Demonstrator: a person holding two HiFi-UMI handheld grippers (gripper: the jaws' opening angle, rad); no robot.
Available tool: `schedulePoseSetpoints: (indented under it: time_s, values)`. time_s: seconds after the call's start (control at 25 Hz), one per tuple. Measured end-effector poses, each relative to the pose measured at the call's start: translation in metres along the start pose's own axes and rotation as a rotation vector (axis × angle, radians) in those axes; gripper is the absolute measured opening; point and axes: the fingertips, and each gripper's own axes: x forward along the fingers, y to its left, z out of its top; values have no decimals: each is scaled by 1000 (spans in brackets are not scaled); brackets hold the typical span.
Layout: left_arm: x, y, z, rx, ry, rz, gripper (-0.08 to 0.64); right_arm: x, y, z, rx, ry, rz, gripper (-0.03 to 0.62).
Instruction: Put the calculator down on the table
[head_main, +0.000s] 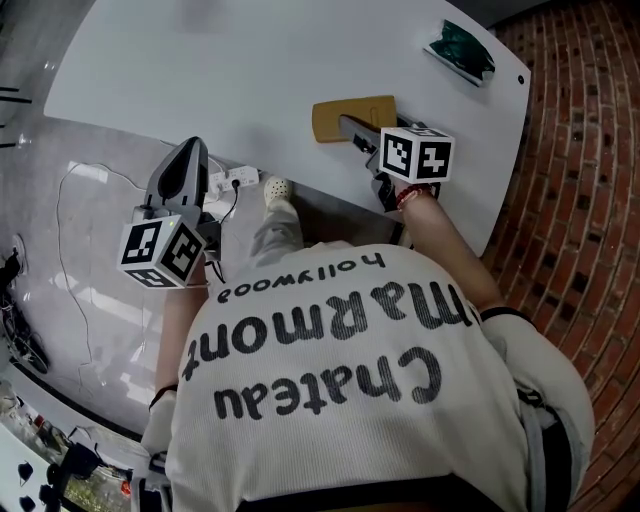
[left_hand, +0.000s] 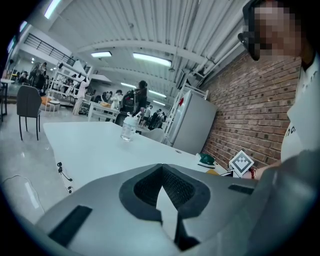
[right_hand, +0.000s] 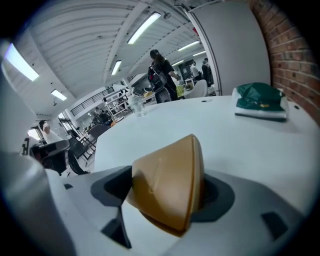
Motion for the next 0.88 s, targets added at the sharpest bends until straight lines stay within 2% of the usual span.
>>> schedulePoseSetpoints:
  time_s: [0.4, 0.56, 0.88]
  values:
    - [1, 0, -1, 5, 3, -2, 0, 1, -10, -7, 37, 24, -42, 405]
    - [1, -1, -3, 6, 8, -9, 0, 3, -6, -6, 39, 8, -32, 412]
    - [1, -3, -3, 6, 4, -15, 0, 6, 0, -6, 17, -21, -88, 449]
